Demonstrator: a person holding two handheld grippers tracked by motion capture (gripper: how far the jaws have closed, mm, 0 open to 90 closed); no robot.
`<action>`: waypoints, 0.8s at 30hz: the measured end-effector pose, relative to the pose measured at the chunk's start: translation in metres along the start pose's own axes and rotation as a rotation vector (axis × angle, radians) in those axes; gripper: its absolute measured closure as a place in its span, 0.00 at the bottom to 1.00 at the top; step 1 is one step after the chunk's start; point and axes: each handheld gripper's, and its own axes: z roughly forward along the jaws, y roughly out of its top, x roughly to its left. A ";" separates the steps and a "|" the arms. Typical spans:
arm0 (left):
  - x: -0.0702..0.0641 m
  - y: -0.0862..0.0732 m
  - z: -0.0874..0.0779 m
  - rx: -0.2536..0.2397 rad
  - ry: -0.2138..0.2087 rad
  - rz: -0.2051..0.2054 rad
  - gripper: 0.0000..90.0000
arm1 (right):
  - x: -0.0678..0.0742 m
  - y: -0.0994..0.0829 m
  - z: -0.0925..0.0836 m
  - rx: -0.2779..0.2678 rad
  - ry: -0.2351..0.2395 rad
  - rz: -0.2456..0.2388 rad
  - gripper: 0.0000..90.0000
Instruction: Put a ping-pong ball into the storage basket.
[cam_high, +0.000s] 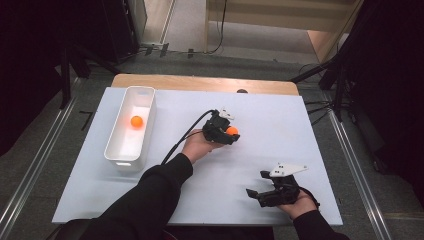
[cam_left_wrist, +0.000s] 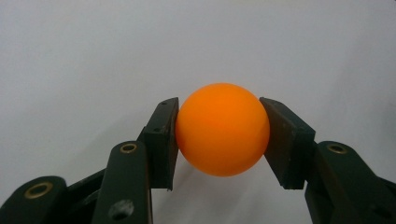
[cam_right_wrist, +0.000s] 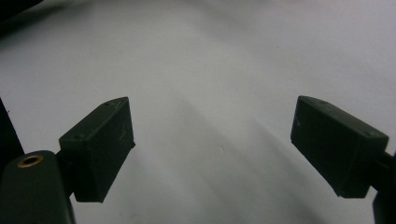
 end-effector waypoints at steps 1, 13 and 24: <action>-0.001 0.000 -0.002 0.000 0.003 0.002 0.56 | 0.000 0.000 0.000 0.000 0.000 -0.001 0.13; -0.001 -0.004 -0.024 0.001 -0.025 -0.009 0.56 | -0.001 0.000 0.000 -0.003 -0.003 0.007 0.13; -0.006 -0.001 -0.041 0.010 -0.042 0.002 0.56 | -0.001 0.000 0.000 -0.004 -0.005 0.006 0.13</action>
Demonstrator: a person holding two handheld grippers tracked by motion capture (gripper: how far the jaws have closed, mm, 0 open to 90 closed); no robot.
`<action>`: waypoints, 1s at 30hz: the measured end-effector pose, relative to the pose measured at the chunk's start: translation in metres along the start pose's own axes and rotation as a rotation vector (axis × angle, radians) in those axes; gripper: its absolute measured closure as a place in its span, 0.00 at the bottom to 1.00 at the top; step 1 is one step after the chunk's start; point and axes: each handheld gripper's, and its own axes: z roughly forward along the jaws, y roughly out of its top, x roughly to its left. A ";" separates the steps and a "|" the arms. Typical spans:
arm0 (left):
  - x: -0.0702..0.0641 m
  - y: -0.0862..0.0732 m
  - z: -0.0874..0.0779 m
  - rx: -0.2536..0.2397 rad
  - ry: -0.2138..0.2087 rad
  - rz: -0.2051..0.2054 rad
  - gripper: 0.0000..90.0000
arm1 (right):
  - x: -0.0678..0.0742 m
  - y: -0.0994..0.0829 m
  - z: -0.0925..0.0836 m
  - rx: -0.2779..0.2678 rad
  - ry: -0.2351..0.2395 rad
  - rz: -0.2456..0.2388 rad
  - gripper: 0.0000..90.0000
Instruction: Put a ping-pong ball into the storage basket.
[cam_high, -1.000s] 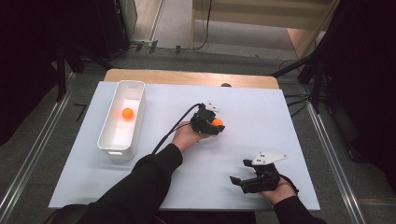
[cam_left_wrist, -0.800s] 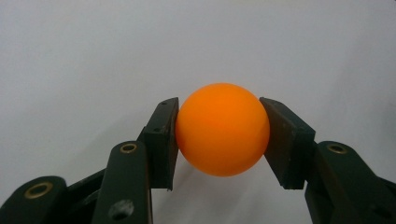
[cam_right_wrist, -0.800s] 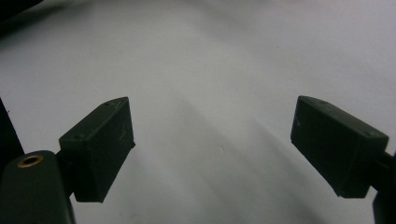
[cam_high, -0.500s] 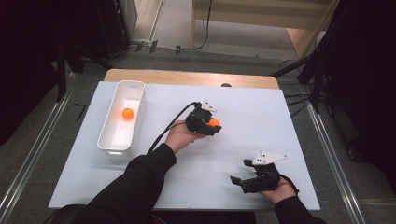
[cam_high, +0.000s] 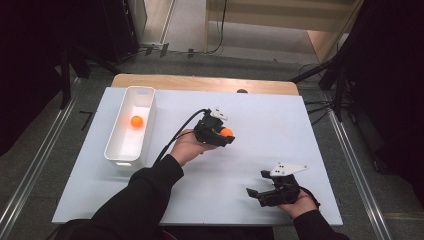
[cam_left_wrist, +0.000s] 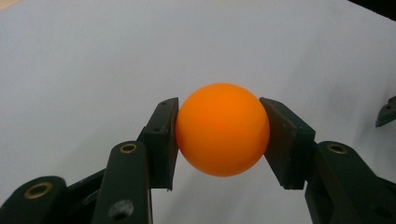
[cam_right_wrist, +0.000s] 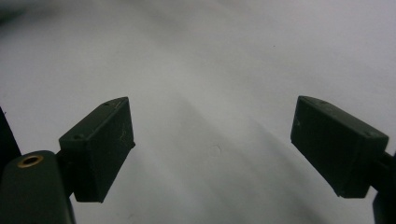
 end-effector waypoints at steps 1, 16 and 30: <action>0.000 0.000 -0.001 -0.001 -0.004 -0.002 0.56 | 0.000 0.000 0.000 0.001 0.001 0.002 0.13; 0.002 0.001 -0.015 -0.018 -0.001 -0.006 0.56 | 0.000 0.000 -0.001 -0.003 0.002 0.003 0.13; 0.005 0.000 -0.027 -0.016 0.004 -0.035 0.56 | 0.001 0.000 -0.001 -0.001 0.001 -0.001 0.13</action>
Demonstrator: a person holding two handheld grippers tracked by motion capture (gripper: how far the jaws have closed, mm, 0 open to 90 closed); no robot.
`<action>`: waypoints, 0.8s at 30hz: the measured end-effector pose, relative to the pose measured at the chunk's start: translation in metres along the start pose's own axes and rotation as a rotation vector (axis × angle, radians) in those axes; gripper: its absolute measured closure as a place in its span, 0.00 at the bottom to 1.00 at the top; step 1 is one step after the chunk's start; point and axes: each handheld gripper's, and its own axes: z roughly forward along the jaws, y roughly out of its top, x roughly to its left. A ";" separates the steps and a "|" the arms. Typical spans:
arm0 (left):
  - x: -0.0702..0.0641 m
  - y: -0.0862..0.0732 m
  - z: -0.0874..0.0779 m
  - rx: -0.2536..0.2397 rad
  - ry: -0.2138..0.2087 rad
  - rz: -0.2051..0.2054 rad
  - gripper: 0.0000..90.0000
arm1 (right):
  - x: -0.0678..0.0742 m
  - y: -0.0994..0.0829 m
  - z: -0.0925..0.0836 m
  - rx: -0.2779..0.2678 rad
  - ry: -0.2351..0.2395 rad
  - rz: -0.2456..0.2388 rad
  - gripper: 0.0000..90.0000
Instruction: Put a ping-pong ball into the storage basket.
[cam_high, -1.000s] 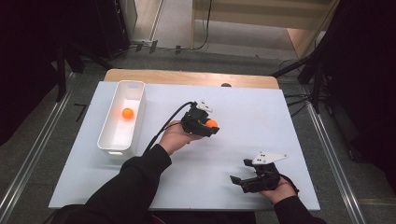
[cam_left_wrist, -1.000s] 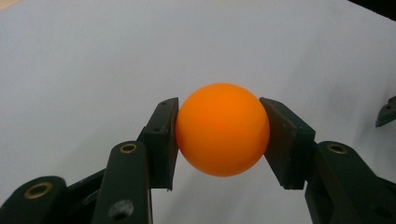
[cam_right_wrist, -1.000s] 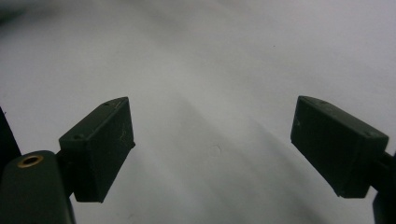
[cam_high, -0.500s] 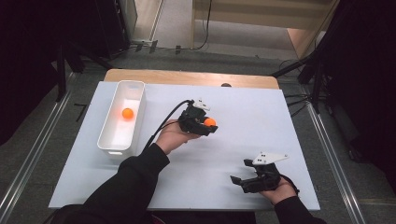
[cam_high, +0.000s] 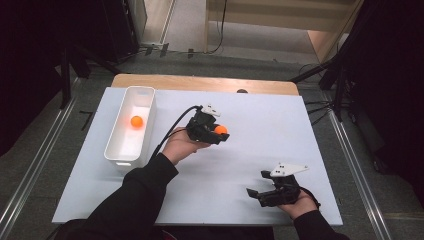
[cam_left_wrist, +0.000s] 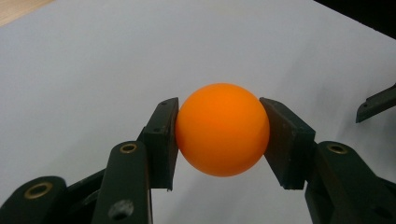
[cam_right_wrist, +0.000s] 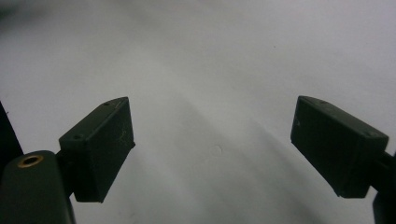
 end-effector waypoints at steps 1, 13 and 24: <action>0.000 0.001 -0.002 0.003 -0.005 0.002 0.56 | 0.000 0.000 0.000 0.001 0.000 0.001 0.13; 0.003 0.001 -0.013 0.026 0.017 -0.007 0.56 | 0.001 0.001 0.000 -0.003 0.000 -0.004 0.13; 0.005 0.003 -0.022 0.015 0.022 0.006 0.56 | 0.001 0.001 0.000 -0.002 0.001 -0.003 0.13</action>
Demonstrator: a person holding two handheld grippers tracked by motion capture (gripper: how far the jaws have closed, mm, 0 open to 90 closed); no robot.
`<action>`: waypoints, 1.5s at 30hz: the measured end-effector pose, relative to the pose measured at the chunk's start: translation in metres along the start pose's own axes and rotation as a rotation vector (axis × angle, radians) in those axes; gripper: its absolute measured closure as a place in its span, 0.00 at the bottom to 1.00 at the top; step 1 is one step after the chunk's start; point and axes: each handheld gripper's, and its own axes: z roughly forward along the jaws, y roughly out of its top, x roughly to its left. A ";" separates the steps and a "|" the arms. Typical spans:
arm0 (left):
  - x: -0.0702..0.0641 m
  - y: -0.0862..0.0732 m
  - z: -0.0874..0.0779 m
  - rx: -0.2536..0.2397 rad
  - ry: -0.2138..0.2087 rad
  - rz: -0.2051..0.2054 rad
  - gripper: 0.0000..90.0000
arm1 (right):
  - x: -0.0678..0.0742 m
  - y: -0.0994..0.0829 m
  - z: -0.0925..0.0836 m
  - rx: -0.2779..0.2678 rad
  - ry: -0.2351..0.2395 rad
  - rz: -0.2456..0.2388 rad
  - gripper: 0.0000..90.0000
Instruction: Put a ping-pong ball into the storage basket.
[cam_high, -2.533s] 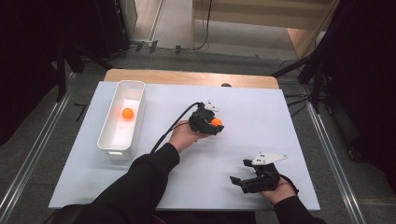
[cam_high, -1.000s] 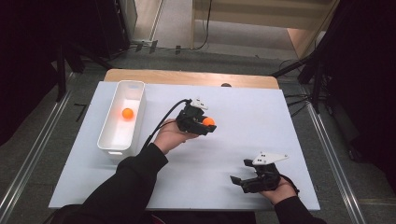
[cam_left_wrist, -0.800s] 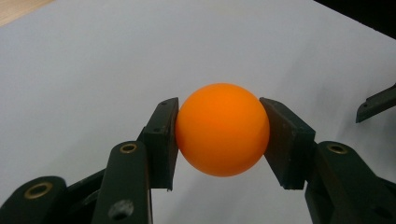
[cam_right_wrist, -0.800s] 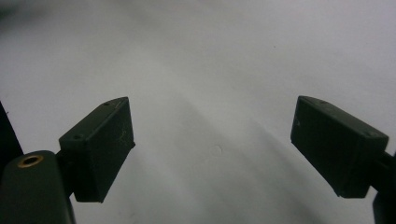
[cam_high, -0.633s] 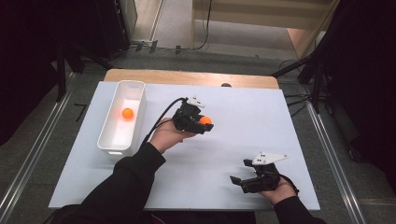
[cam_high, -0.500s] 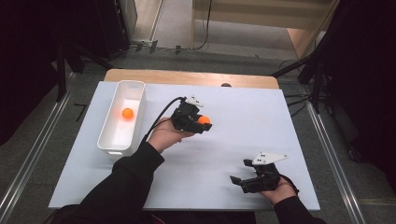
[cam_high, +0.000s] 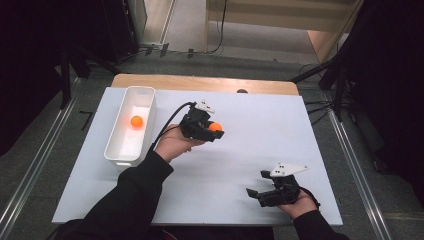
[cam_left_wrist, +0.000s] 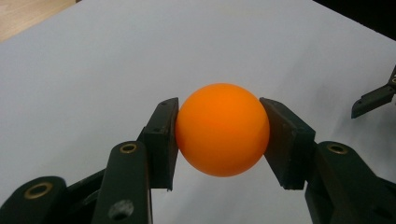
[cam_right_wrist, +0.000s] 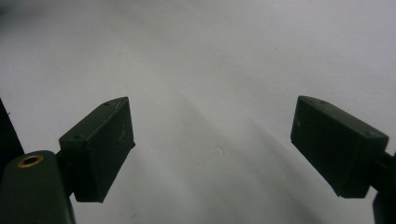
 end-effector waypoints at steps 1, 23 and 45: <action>0.000 0.000 -0.001 -0.003 0.002 -0.001 0.56 | 0.000 0.000 0.000 0.000 0.000 -0.001 0.13; 0.009 0.004 -0.023 -0.028 0.025 -0.029 0.56 | 0.000 0.000 0.001 0.001 -0.004 0.003 0.13; 0.020 0.003 -0.034 -0.044 0.075 -0.038 0.56 | -0.001 0.000 0.000 -0.001 -0.002 0.004 0.13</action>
